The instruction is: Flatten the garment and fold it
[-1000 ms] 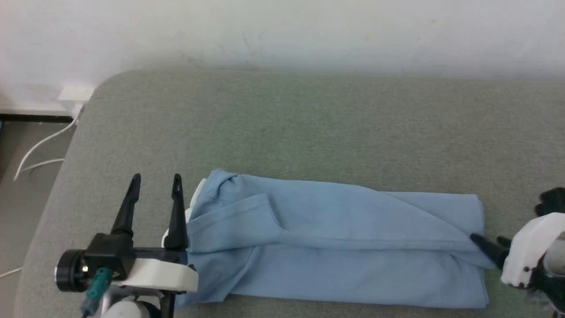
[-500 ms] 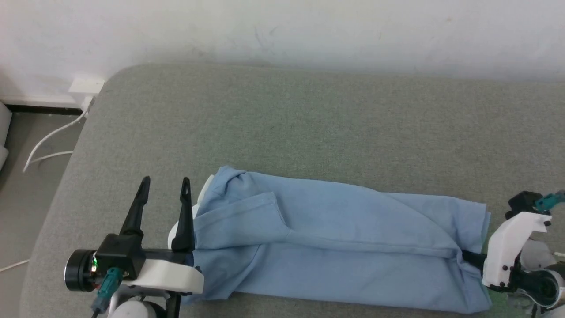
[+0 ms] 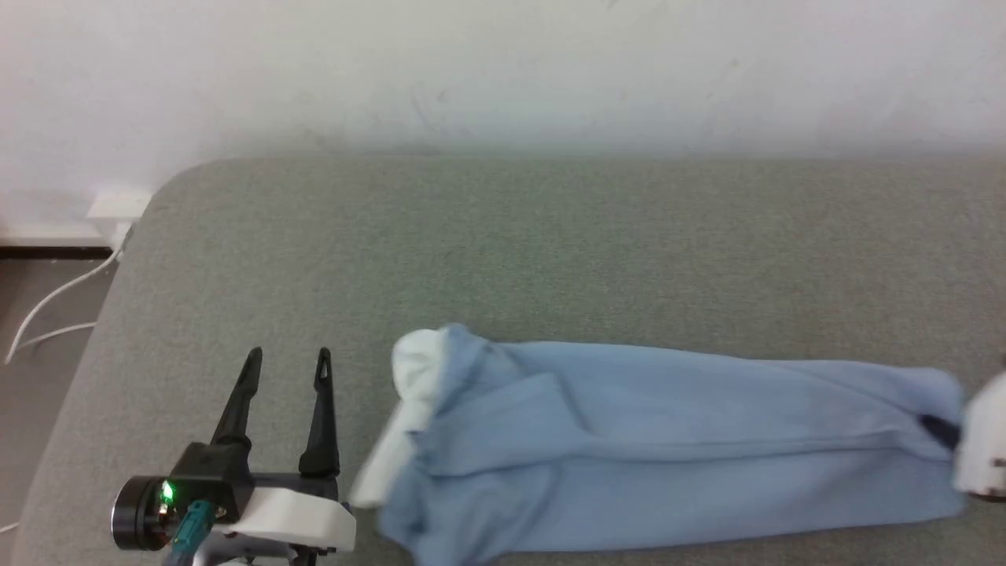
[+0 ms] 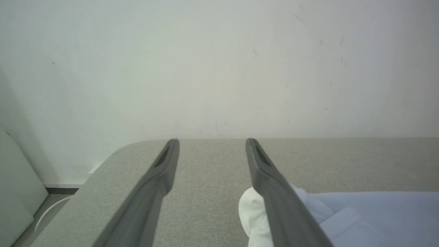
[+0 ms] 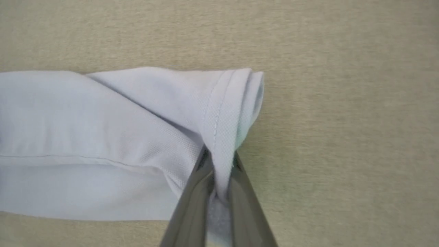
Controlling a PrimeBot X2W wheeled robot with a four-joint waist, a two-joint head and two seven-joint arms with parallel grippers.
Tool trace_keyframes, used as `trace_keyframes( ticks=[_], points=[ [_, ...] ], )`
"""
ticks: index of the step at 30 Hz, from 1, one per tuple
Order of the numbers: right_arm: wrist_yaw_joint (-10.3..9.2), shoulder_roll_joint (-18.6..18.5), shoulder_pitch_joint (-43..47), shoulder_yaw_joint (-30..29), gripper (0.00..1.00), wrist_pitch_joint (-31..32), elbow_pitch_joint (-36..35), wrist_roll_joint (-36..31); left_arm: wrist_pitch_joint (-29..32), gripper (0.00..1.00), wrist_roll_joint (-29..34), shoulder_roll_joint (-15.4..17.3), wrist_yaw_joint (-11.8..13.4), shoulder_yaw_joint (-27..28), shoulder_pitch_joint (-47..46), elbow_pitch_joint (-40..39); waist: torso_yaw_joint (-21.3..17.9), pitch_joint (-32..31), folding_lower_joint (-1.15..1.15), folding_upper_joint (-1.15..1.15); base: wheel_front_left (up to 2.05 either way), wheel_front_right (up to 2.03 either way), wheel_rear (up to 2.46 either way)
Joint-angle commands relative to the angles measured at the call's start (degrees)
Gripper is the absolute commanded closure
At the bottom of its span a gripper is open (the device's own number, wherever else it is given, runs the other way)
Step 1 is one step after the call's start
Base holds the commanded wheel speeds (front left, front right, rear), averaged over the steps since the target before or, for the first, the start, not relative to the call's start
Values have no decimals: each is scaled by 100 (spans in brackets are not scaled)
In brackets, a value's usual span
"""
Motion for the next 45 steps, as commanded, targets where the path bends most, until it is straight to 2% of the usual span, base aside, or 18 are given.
trace_keyframes(
  ticks=[1, 6, 9, 12, 16, 18, 19, 21, 26, 30, 36, 37, 38, 39, 42, 45],
  points=[
    [-6, -115, 101, -298, 100, 26, 19, -110, -27, 0, 32, -24, 8, 14, 62, 6, -116, -54, 0, 0, 0, 0, 0],
    [-6, -180, 331, -1176, 100, 159, -119, -401, -27, 0, 35, -20, 12, -16, 88, 31, -187, -94, 0, 0, 0, 0, 0],
    [-6, 14, 405, -1397, 100, 380, -345, -347, -27, 0, 18, -15, 14, -24, 114, 48, -210, -128, 0, 0, 0, 0, 0],
    [-6, 468, 426, -1301, 100, 827, -741, 232, -21, 0, -15, -14, 9, -33, 150, 74, -216, -194, 0, 0, 0, 0, 0],
    [-6, 1050, 502, -881, 100, 1460, -1401, 1173, -6, 0, -54, -18, -3, -57, 176, 96, -188, -272, 0, 0, 0, 0, 0],
    [-6, 1161, 524, -759, 100, 1552, -1547, 1341, 1, 0, -61, -19, -10, -68, 172, 100, -168, -283, 0, 0, 0, 0, 0],
    [-6, 1376, 544, -514, 100, 1615, -1774, 1596, 26, 0, -75, -21, -25, -92, 150, 115, -121, -297, 0, 0, 0, 0, 0],
    [-6, 1468, 542, -358, 100, 1620, -1861, 1690, 40, 0, -80, -25, -34, -104, 127, 118, -90, -292, 0, 0, 0, 0, 0],
    [-6, 1861, 334, 435, 100, 1236, -1817, 1982, 88, 0, -73, -42, -71, -185, -10, 127, 86, -215, 0, 0, 0, 0, 0],
    [-6, 2031, 17, 1152, 100, 602, -1361, 2046, 97, 0, -57, -79, -120, -271, -160, 189, 267, -82, 0, 0, 0, 0, 0],
    [-6, 2099, -456, 2101, 100, -470, -412, 1778, 62, 0, -61, -192, -177, -357, -366, 330, 530, 145, 0, 0, 0, 0, 0],
    [-6, 2102, -513, 2225, 84, -588, -251, 1764, 56, 0, -66, -207, -184, -362, -384, 361, 554, 168, 0, 0, 0, 0, 0],
    [-6, 2104, -581, 2373, 55, -687, -129, 1743, 50, 0, -66, -214, -187, -361, -404, 389, 575, 201, 0, 0, 0, 0, 0],
    [-6, 2079, -664, 2529, 0, -826, -51, 1678, 43, 0, -67, -221, -188, -357, -423, 416, 585, 220, 0, 0, 0, 0, 0],
    [-6, 1926, -887, 3021, 0, -1122, 17, 1635, 26, 0, -78, -233, -190, -331, -450, 484, 587, 249, 0, 0, 0, 0, 0],
    [-6, 1544, -1093, 3556, 0, -1353, -185, 1528, 13, 0, -81, -243, -194, -322, -448, 549, 573, 198, 0, 0, 0, 0, 0]
  ],
)
